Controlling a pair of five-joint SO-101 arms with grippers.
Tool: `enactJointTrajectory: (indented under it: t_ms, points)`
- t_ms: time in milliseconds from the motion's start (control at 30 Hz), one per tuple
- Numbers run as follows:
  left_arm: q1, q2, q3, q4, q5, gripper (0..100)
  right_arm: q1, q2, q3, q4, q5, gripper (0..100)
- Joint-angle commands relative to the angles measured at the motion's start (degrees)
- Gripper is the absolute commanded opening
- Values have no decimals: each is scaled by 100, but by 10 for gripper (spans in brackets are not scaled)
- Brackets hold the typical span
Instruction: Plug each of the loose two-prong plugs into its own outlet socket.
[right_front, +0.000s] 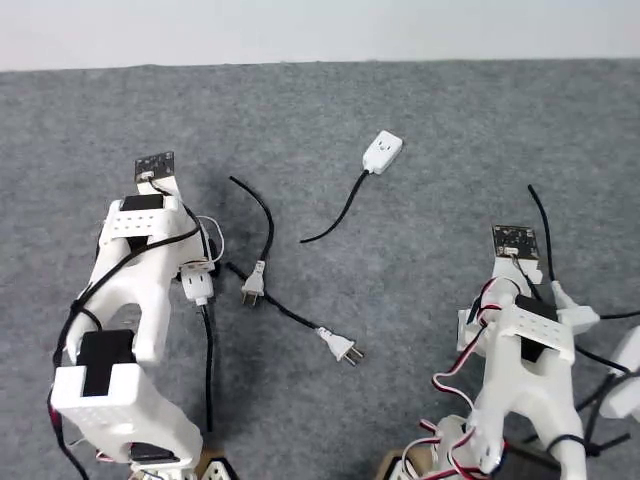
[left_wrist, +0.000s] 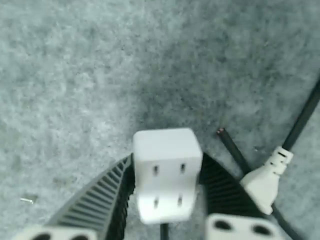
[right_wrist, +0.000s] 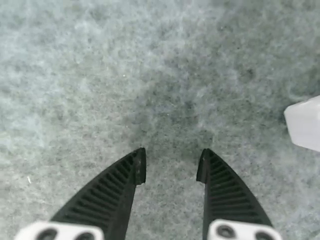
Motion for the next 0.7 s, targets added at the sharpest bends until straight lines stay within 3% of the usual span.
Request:
enactJointTrajectory:
  t_ms: [0, 367, 500, 667]
  points:
    - [44, -70, 110, -70, -149, 357, 31, -207, -44, -66, 53, 165]
    - [-158, -607, 163, 360, -510, 363, 92, -259, -62, -31, -35, 165]
    - [-501, -1811, 497, 492, -536, 365, 224, -268, -440, 409, -809, 165]
    - [-659, -2954, 1490, 440, -949, 365, -813, -268, -1468, 1824, -1310, 165]
